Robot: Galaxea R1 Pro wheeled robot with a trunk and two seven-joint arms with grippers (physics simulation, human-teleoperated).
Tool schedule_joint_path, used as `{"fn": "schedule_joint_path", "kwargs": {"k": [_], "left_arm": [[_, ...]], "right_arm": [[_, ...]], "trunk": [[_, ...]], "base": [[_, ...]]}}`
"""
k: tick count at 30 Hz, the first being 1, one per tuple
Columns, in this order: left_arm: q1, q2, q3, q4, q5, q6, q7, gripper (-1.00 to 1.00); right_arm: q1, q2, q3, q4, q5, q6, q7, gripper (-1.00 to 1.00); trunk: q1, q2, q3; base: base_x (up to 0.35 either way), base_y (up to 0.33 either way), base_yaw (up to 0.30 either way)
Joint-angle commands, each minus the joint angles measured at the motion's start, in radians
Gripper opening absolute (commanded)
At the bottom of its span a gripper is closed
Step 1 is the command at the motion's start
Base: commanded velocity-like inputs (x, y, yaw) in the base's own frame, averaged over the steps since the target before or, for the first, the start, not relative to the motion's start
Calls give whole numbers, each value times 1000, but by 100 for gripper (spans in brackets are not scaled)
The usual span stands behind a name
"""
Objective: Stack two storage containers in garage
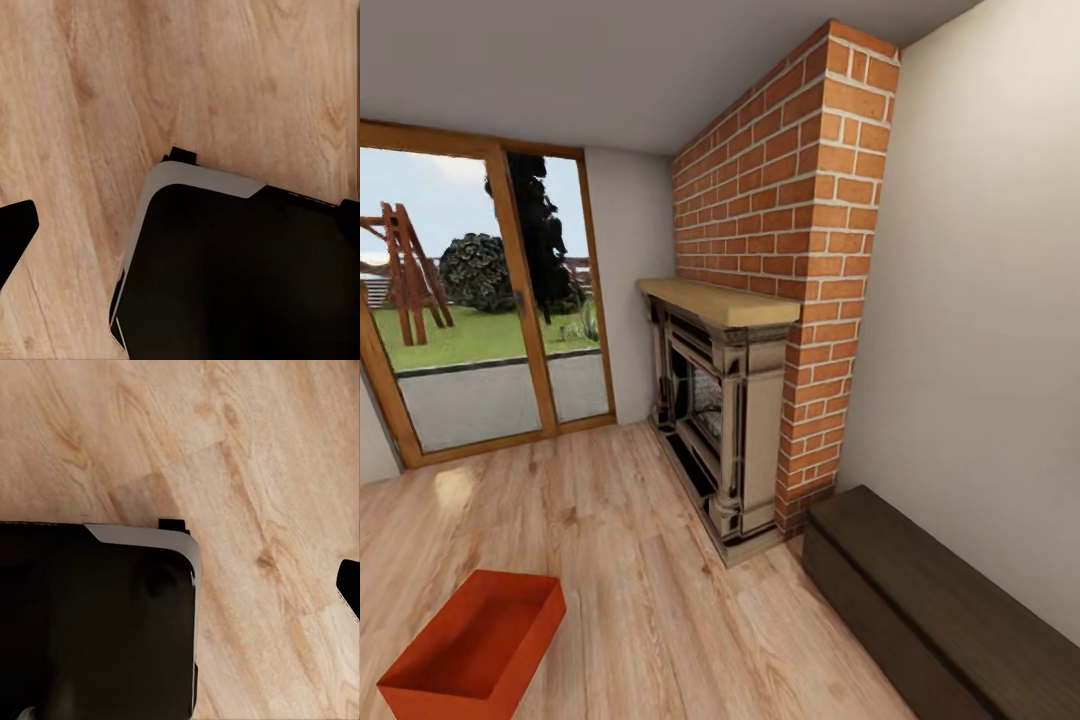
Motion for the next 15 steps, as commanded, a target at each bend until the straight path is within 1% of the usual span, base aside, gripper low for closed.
{"fn": "schedule_joint_path", "kwargs": {"k": [1, 3, 5, 15], "left_arm": [[0, 0, 1, 0, 3, 0, 2, 100], [0, -1, 1, 0, 3, 1, 2, 100], [0, -1, 1, 0, 3, 1, 2, 100], [0, -1, 1, 0, 3, -2, 2, 100]], "right_arm": [[-1, 1, 9, 3, -8, -5, -1, 100], [-1, 0, 9, 3, -7, -5, -1, 100], [-1, -1, 10, 3, -7, -5, -1, 100], [-1, -2, 11, 3, -6, -5, -1, 100]], "trunk": [[1, -1, 0], [1, -1, 0], [1, -1, 0], [1, -1, 0]], "base": [[323, 0, 0], [323, 0, 90], [323, 0, 186], [322, 0, 261]]}}
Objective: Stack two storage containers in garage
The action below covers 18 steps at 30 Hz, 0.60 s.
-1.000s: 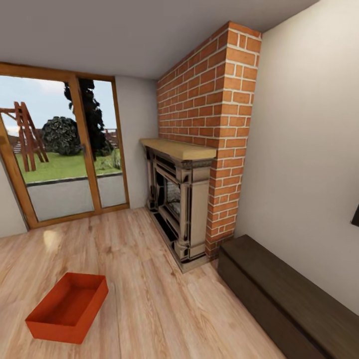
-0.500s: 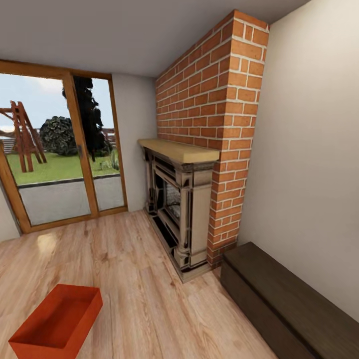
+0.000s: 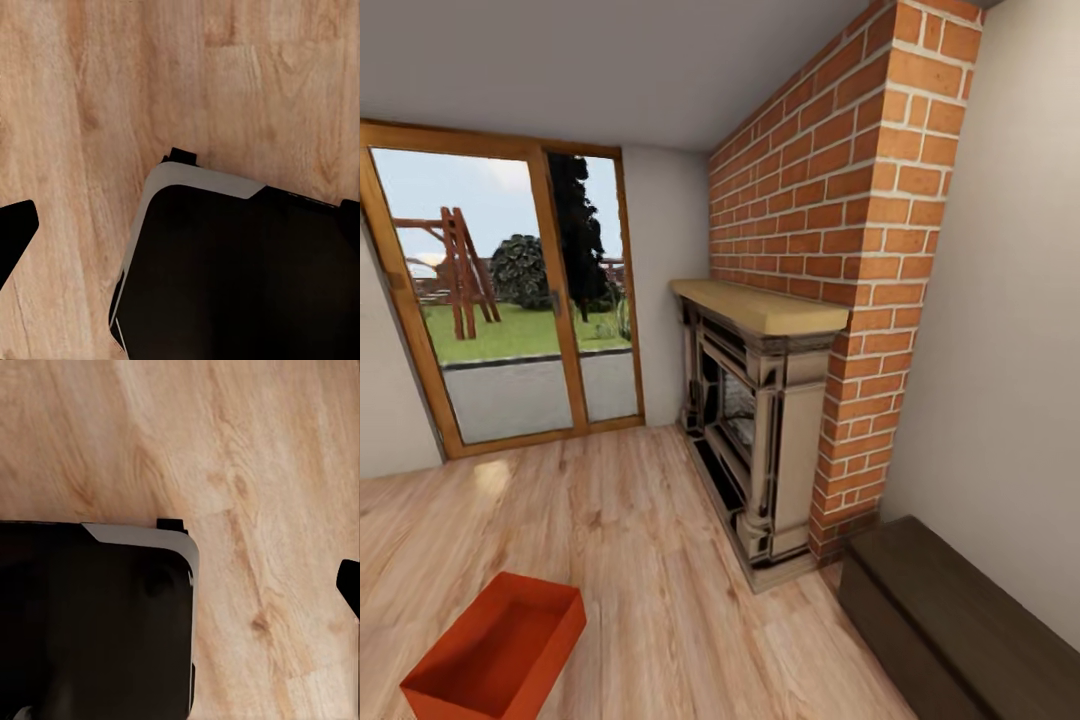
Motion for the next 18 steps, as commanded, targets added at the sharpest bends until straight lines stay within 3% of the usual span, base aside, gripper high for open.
{"fn": "schedule_joint_path", "kwargs": {"k": [1, 18], "left_arm": [[0, 0, 1, 0, 3, -1, 2, 100], [0, 0, 1, 0, 3, -3, 2, 100]], "right_arm": [[-1, 0, 8, 3, -9, -6, -1, 100], [-1, -1, 9, 3, -9, -6, -1, 100]], "trunk": [[1, -1, 0], [1, -1, 0]], "base": [[322, 0, 268], [322, -2, 268]]}}
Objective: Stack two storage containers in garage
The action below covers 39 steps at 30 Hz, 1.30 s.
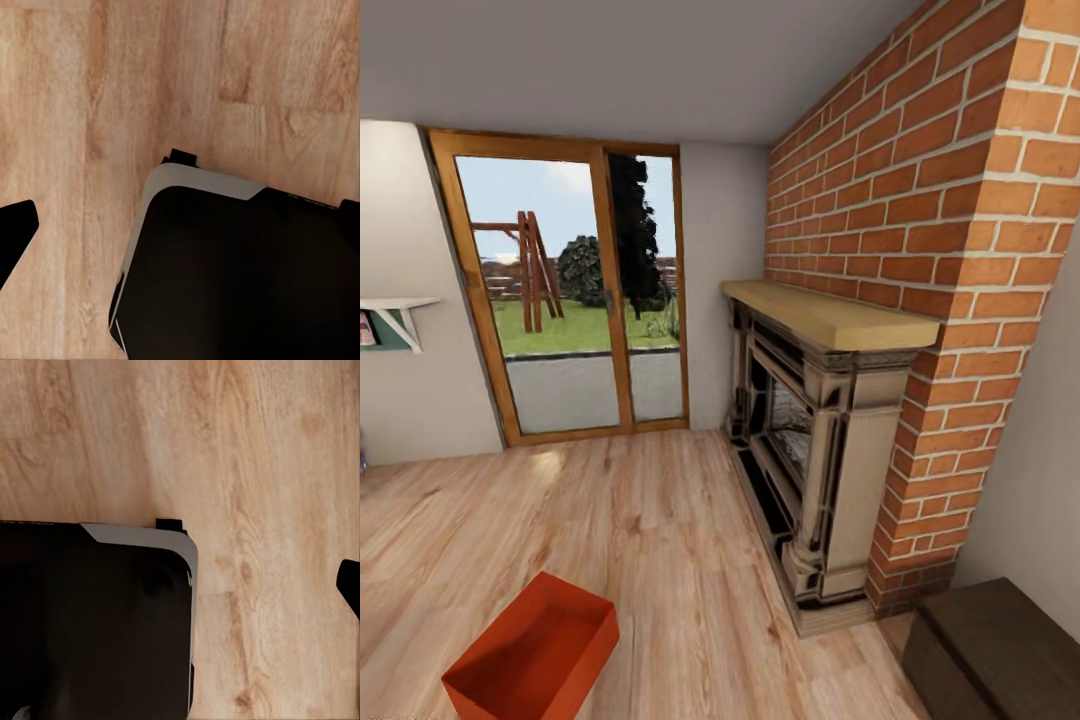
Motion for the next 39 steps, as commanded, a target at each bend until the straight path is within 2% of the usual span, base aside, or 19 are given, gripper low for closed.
{"fn": "schedule_joint_path", "kwargs": {"k": [1, 39], "left_arm": [[0, 0, 1, 0, 3, 0, 2, 100], [0, 0, 1, 0, 3, -2, 2, 100]], "right_arm": [[-1, 0, 8, 3, -9, -6, -1, 100], [-1, -1, 10, 3, -9, -6, -1, 100]], "trunk": [[1, -1, 0], [1, -1, 0]], "base": [[321, -65, 269], [283, -137, 269]]}}
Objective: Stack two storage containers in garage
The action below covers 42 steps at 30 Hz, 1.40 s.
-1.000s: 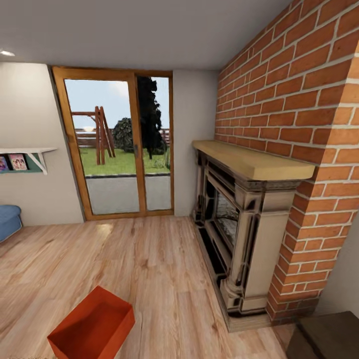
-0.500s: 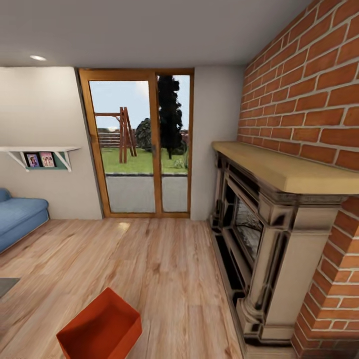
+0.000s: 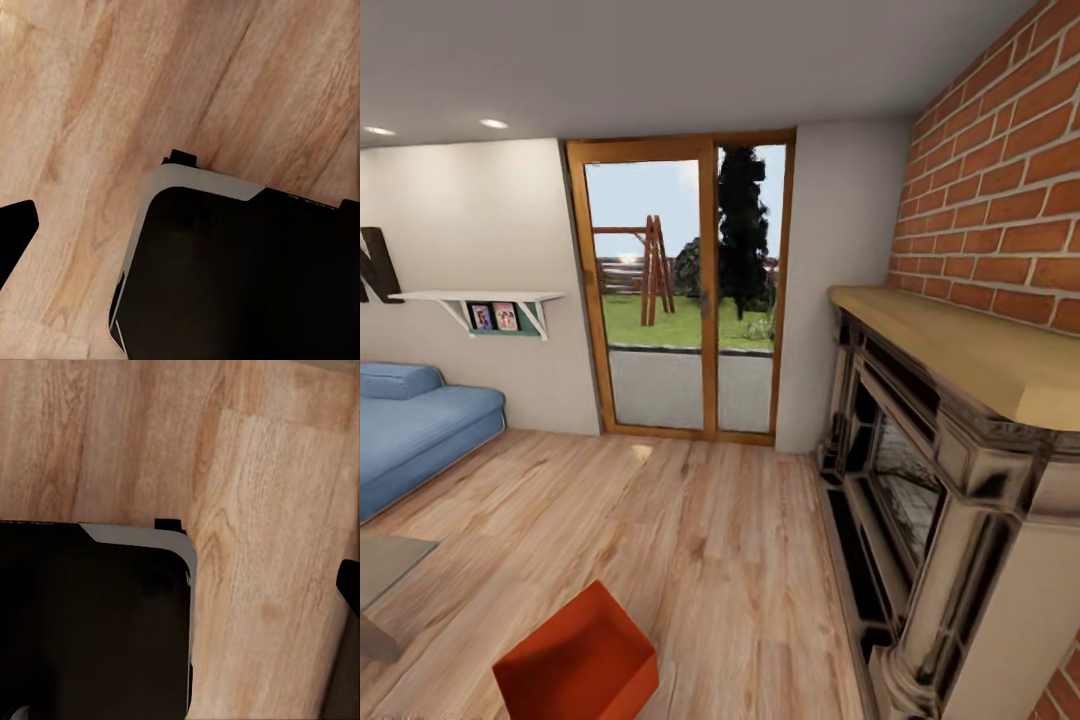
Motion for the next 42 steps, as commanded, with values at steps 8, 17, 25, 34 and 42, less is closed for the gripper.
{"fn": "schedule_joint_path", "kwargs": {"k": [8, 17, 25, 34, 42], "left_arm": [[0, 0, 1, 0, 3, 0, 2, 100], [0, 0, 1, 0, 3, 0, 2, 100], [0, 1, 1, 0, 3, 0, 2, 100], [0, 0, 2, 0, 3, 0, 2, 100], [0, 0, 2, 0, 3, 0, 2, 100]], "right_arm": [[-1, 0, 7, 3, -9, -6, 0, 100], [-1, 0, 7, 3, -9, -6, 0, 100], [-1, -1, 7, 3, -9, -6, 0, 100], [-1, -2, 7, 3, -10, -6, 0, 100], [-1, -3, 3, 3, -10, -6, -1, 100]], "trunk": [[1, -1, 0], [1, -1, 0], [1, -1, 0], [1, -1, 0], [1, -1, 0]], "base": [[225, -146, 269], [214, -146, 269], [205, -144, 269], [197, -135, 269], [187, -123, 269]]}}
